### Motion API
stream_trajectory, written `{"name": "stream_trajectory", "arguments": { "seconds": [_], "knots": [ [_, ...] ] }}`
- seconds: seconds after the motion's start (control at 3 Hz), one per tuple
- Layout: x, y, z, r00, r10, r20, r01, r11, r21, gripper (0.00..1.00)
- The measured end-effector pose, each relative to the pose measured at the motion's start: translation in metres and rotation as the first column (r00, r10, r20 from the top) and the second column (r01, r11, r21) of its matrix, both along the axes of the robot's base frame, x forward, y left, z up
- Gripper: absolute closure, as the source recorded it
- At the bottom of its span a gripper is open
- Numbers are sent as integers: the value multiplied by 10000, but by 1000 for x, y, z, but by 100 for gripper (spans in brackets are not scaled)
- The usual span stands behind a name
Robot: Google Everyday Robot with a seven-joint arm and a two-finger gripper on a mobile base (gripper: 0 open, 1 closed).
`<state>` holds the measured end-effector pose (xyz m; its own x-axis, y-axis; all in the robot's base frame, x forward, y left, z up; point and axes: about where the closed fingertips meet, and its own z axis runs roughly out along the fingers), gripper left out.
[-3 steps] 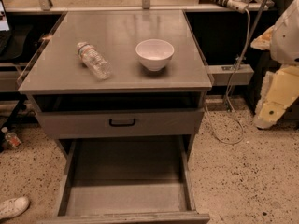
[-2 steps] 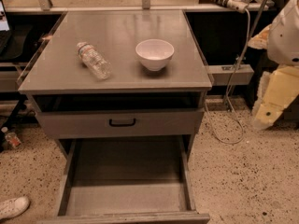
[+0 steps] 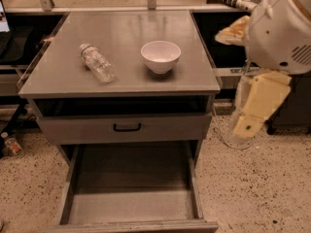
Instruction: Place water bottle into middle drawer
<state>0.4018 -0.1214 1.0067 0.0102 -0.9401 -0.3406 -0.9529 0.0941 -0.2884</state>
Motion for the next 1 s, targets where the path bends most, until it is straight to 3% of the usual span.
{"name": "stream_trajectory", "arguments": {
  "seconds": [0.33,0.67,1.0],
  "knots": [
    [-3,7,6,9998,147,94,-148,9998,145,0],
    [9,11,4,9997,-226,-85,227,9996,171,0],
    [54,20,0,9948,-991,-253,994,9950,107,0]
  ]
}}
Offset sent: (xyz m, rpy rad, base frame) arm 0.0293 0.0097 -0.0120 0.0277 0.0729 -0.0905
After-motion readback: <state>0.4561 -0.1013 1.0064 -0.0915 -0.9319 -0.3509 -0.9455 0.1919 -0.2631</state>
